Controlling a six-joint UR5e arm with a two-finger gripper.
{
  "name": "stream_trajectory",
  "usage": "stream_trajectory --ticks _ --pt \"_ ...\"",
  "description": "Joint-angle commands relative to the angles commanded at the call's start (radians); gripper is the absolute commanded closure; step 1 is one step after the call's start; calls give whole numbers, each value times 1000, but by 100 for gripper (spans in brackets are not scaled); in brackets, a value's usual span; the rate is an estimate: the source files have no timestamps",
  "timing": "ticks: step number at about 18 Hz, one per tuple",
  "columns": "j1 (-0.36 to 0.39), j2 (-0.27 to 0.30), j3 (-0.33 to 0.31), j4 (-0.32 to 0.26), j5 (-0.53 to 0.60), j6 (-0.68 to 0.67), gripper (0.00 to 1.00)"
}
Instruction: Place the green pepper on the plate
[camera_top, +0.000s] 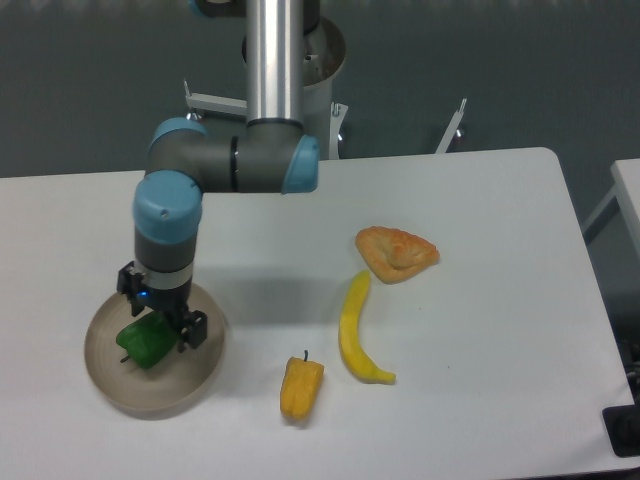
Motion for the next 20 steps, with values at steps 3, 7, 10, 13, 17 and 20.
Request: stream_trajectory --ticks 3,7,10,13,17,20 --pt "61 11 14 2 3 9 0" --pt "138 32 18 5 26 73 0" --pt "196 34 43 6 129 231 0" --pt "230 17 90 0 199 339 0" --pt "275 -6 121 -6 282 550 0" --pt "315 -29 132 -5 282 662 0"
